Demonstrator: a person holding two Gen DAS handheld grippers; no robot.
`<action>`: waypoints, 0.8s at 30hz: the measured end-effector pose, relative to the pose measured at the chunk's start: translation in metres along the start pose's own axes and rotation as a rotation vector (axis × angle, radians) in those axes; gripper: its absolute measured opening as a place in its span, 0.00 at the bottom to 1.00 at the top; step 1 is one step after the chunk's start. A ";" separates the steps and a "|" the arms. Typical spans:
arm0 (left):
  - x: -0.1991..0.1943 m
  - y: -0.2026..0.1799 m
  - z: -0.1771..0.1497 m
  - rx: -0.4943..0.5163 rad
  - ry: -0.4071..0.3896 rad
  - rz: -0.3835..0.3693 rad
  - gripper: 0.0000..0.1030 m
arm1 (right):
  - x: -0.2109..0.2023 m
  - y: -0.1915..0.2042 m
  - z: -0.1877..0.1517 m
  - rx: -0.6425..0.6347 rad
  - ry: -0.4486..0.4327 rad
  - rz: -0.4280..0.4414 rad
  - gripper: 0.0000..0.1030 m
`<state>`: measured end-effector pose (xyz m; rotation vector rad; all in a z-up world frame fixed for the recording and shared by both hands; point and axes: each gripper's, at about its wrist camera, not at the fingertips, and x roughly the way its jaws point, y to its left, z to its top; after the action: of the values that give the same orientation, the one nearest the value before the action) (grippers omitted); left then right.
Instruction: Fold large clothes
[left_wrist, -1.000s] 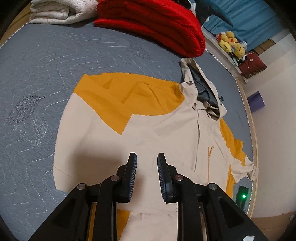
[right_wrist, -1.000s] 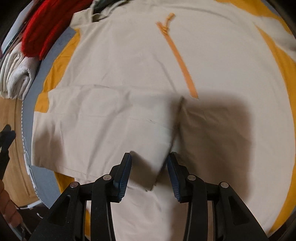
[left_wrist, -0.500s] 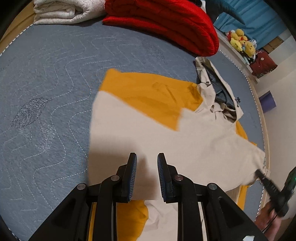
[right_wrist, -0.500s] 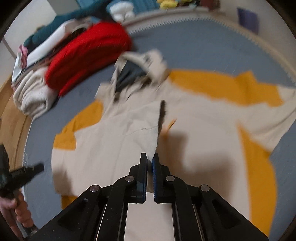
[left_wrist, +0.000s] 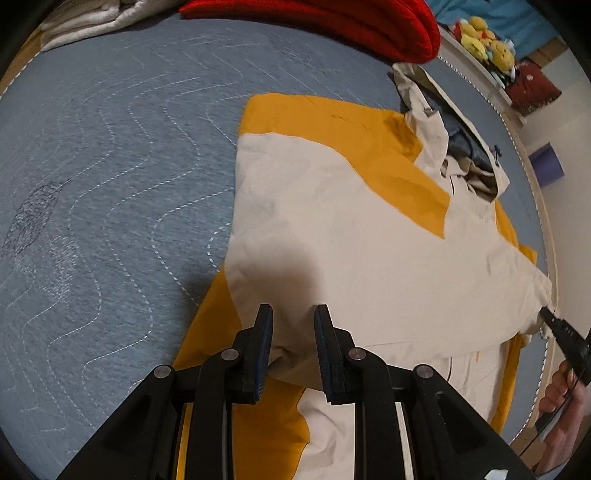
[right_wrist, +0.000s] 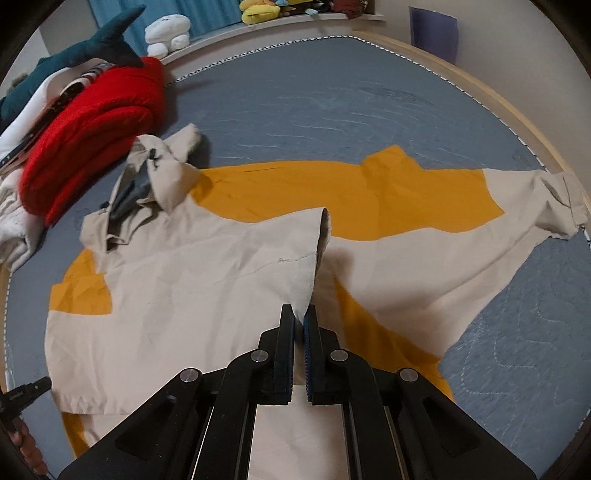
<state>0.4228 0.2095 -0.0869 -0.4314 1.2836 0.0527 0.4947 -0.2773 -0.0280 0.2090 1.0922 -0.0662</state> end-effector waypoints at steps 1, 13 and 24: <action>0.003 -0.001 -0.001 0.008 0.006 0.000 0.20 | 0.003 -0.001 0.000 0.000 -0.005 -0.010 0.05; 0.018 -0.008 -0.012 0.095 0.029 0.092 0.20 | 0.020 -0.039 0.006 0.123 -0.020 -0.055 0.14; 0.040 -0.014 -0.021 0.105 0.100 0.075 0.20 | 0.079 -0.039 -0.021 0.155 0.230 0.077 0.28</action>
<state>0.4191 0.1817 -0.1246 -0.2981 1.3942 0.0271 0.5066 -0.3076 -0.1128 0.4054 1.3081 -0.0585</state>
